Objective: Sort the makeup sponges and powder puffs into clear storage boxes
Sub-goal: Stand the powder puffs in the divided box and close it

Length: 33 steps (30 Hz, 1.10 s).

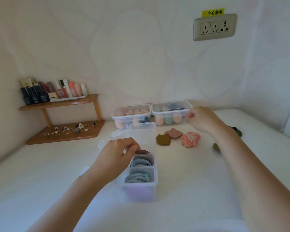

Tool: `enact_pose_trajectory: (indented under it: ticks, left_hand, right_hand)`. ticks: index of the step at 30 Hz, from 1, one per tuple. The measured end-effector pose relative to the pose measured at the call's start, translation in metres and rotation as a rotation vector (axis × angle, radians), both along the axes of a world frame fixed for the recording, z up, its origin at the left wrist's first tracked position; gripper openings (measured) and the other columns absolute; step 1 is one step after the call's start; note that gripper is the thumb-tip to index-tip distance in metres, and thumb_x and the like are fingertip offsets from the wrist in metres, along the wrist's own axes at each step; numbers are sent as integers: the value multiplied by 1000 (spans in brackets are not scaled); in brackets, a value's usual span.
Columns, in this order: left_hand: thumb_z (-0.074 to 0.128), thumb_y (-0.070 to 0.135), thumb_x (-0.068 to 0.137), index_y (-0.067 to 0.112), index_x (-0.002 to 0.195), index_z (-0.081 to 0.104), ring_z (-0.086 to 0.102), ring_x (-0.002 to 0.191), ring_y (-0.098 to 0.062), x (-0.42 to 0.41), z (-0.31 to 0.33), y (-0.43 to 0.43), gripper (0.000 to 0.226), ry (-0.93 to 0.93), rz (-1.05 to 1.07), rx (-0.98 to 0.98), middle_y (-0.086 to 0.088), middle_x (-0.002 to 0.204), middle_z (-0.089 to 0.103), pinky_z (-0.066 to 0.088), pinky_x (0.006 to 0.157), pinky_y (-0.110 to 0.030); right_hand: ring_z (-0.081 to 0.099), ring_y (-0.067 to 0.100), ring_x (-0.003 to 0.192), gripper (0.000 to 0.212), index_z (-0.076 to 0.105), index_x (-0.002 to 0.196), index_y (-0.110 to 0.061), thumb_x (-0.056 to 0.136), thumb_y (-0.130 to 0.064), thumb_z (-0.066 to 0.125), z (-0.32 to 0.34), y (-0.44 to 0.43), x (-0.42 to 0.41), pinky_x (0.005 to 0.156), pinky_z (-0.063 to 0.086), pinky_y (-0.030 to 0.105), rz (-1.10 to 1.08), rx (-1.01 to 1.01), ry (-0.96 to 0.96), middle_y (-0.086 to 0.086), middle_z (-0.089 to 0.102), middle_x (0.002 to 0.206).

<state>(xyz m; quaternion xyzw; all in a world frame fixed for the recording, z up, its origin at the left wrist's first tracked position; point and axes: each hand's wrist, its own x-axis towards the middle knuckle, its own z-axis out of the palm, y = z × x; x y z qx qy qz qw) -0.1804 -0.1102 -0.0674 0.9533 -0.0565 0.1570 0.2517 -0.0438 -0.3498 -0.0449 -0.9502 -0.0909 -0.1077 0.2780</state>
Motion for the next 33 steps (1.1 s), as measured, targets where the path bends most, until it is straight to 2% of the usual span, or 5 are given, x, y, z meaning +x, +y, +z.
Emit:
enact_pose_trajectory:
  ticks: [4, 10, 21, 29, 33]
  left_hand:
    - [43, 24, 97, 33, 88, 64, 59, 83, 0, 0, 0, -1, 24, 7, 9, -4, 22, 85, 62, 41, 68, -5]
    - [41, 25, 99, 31, 93, 66, 59, 85, 0, -2, 0, 2, 26, 6, -5, 1, 21, 87, 62, 42, 68, -4]
    - [53, 30, 93, 41, 95, 63, 53, 90, 13, -3, 1, 1, 15, -14, -60, -31, 28, 89, 60, 40, 62, 3]
    - [57, 35, 89, 40, 96, 71, 53, 92, 14, -5, 2, 1, 17, 3, -142, -58, 33, 89, 60, 44, 72, -2]
    - [57, 34, 89, 39, 95, 73, 54, 92, 10, -4, 2, 1, 18, -8, -142, -49, 28, 90, 62, 46, 74, -6]
  right_hand:
    - [46, 32, 125, 46, 41, 139, -12, 94, -16, 47, -29, -13, 20, 94, 40, 33, -199, -70, 217, 16, 43, 138]
    - [34, 36, 132, 48, 34, 143, -11, 98, -27, 40, -51, -13, 38, 106, 29, 36, -296, -196, 276, 22, 36, 143]
    - [58, 33, 102, 20, 64, 106, -4, 92, -14, 53, -55, -21, 55, 69, 38, 29, -394, -138, 109, 15, 65, 107]
    - [60, 35, 95, 21, 61, 102, 1, 98, -10, 43, -32, -17, 37, 68, 38, 32, -511, -24, -53, 19, 64, 104]
    - [52, 22, 76, 23, 61, 90, -5, 99, -17, 43, 0, -4, 9, 57, 33, 26, -241, 211, -358, 10, 64, 89]
